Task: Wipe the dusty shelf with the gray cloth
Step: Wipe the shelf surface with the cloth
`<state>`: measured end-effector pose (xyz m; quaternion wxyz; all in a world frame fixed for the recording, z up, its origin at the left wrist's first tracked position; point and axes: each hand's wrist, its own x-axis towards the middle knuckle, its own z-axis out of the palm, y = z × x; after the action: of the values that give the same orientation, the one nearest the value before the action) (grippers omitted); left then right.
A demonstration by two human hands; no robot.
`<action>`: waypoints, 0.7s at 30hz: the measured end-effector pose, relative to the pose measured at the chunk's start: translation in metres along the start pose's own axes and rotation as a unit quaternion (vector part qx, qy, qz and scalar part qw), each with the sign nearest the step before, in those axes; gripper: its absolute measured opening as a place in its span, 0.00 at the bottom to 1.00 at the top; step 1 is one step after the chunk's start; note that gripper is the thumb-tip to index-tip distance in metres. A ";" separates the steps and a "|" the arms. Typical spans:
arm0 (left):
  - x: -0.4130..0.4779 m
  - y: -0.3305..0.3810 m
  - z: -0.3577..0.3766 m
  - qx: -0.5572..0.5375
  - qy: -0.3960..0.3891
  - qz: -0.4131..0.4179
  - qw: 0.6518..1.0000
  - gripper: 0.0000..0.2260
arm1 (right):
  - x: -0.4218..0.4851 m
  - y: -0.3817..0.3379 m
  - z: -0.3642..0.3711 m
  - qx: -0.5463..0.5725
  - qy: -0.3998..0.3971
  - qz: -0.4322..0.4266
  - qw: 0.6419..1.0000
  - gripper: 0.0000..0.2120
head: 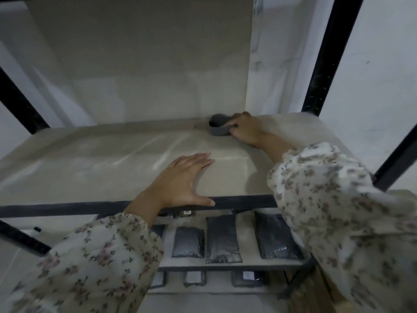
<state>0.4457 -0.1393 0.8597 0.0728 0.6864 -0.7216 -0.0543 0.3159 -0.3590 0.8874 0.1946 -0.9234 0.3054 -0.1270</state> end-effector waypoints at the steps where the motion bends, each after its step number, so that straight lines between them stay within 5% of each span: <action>1: -0.002 0.002 0.000 -0.003 -0.003 -0.003 1.000 0.50 | -0.009 -0.002 -0.001 0.003 0.001 -0.009 1.000 0.22; 15: -0.008 0.009 -0.004 0.052 -0.019 -0.010 0.998 0.54 | -0.170 -0.048 0.017 0.001 -0.001 -0.156 0.988 0.19; 18: -0.008 0.003 -0.001 0.082 -0.015 0.000 0.997 0.51 | -0.185 -0.056 0.005 0.079 -0.074 -0.176 0.978 0.17; 21: -0.010 0.000 0.003 0.062 0.031 0.003 0.998 0.49 | -0.154 -0.062 -0.017 0.145 -0.013 -0.134 0.980 0.16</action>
<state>0.4459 -0.1295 0.8567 0.0526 0.6885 -0.7232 0.0117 0.2210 -0.2238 0.9119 0.3119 -0.9194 0.1549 -0.1829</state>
